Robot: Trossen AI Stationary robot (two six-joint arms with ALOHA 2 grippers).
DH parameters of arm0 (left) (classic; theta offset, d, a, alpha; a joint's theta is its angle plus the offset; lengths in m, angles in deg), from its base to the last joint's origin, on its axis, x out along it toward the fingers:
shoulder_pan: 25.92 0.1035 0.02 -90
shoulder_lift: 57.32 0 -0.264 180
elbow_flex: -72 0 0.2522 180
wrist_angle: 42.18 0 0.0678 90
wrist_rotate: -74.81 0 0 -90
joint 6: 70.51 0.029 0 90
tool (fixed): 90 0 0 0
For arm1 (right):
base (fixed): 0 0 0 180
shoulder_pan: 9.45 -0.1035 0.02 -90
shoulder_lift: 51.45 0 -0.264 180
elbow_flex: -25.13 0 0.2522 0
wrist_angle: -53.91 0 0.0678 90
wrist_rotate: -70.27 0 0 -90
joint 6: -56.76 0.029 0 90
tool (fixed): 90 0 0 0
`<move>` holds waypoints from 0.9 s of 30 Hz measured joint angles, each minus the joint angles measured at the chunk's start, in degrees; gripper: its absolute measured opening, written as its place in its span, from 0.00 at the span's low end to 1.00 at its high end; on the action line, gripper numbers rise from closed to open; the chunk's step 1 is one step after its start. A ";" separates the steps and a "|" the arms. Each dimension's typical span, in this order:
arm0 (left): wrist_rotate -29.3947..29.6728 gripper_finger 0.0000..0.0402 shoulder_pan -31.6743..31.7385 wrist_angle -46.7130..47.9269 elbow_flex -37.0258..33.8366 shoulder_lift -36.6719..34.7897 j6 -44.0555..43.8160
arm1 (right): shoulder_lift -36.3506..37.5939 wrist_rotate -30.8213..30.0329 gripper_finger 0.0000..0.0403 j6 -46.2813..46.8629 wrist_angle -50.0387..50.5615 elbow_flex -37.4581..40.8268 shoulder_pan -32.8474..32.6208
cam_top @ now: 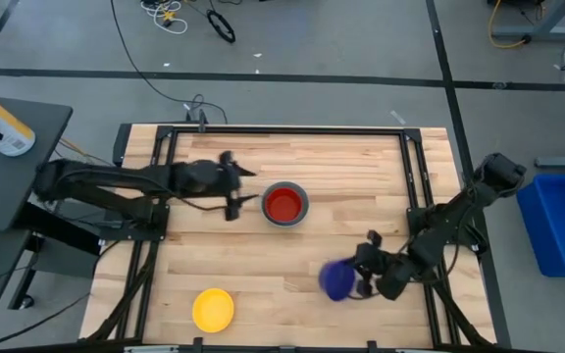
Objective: Nest bowls inside each other
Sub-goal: Stack the blue bowl on the red bowl
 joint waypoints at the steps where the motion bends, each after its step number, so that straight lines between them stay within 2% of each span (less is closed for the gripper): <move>1: -0.63 0.70 0.59 -1.91 -2.28 -2.74 -0.90 | -0.12 -1.37 0.01 -3.21 -1.85 -0.01 1.28; 3: -1.00 0.68 1.75 -2.66 -7.74 -9.60 -3.19 | -0.28 -3.68 0.01 -10.79 -6.73 0.09 4.34; 9: -1.87 0.64 2.08 -4.42 -22.16 -29.16 -9.41 | -0.43 -4.00 0.00 -32.89 -22.39 0.03 15.13; 13: -2.38 0.64 2.08 -4.54 -29.77 -38.19 -13.07 | -0.43 -2.75 0.00 -41.23 -30.48 0.01 24.17; 16: -2.38 0.64 2.08 -4.58 -34.11 -42.61 -14.60 | -0.43 2.09 0.00 -42.34 -34.31 0.03 31.80; 21: -2.37 0.64 2.08 -4.75 -38.08 -45.96 -15.22 | -1.16 15.88 0.00 -39.75 -38.52 0.01 42.99; 24: -2.35 0.63 2.08 -5.76 -39.42 -46.19 -15.18 | -3.17 23.06 0.00 -36.27 -39.33 0.01 47.23; 27: -2.37 0.63 2.08 -5.72 -39.92 -46.17 -14.97 | -6.30 26.82 0.00 -33.54 -37.98 -0.73 49.28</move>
